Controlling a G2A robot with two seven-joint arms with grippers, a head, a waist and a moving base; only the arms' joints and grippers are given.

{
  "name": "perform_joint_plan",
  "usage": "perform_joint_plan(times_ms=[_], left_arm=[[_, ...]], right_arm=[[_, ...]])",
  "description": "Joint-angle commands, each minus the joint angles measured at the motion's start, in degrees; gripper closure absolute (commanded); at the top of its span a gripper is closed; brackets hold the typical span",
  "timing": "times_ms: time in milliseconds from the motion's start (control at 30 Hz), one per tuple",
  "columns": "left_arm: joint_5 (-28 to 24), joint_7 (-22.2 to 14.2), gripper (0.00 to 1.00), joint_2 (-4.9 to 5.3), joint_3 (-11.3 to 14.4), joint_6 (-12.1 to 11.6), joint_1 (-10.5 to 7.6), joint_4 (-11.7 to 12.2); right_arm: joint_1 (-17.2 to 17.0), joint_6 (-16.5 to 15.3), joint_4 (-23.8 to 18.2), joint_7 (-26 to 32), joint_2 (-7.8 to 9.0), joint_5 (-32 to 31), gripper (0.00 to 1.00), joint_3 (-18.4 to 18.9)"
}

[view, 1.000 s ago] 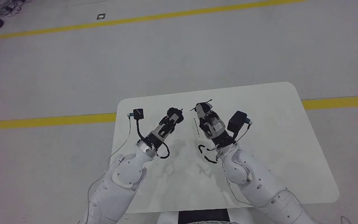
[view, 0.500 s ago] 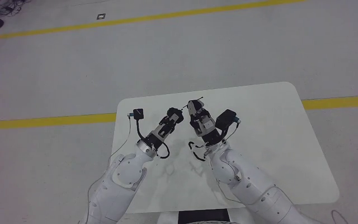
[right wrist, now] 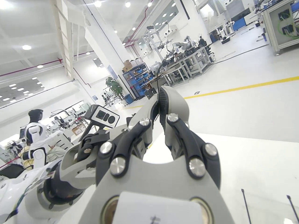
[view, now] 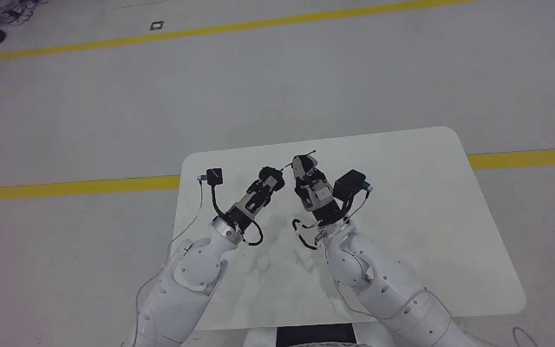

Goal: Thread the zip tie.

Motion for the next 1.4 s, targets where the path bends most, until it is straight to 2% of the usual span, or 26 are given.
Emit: perform_joint_plan(times_ms=[0, 500, 1367], left_arm=[[0.0, 0.0, 1.0, 0.0, 0.0, 0.0, 0.0, 0.0], [0.0, 0.0, 1.0, 0.0, 0.0, 0.0, 0.0, 0.0], [0.0, 0.0, 1.0, 0.0, 0.0, 0.0, 0.0, 0.0]], right_arm=[[0.0, 0.0, 0.0, 0.0, 0.0, 0.0, 1.0, 0.0], [-2.2, -1.55, -2.18, 1.51, -0.24, -1.16, 1.0, 1.79], [-1.54, -0.91, -0.07, 2.93, -2.09, -2.04, 1.0, 1.96]])
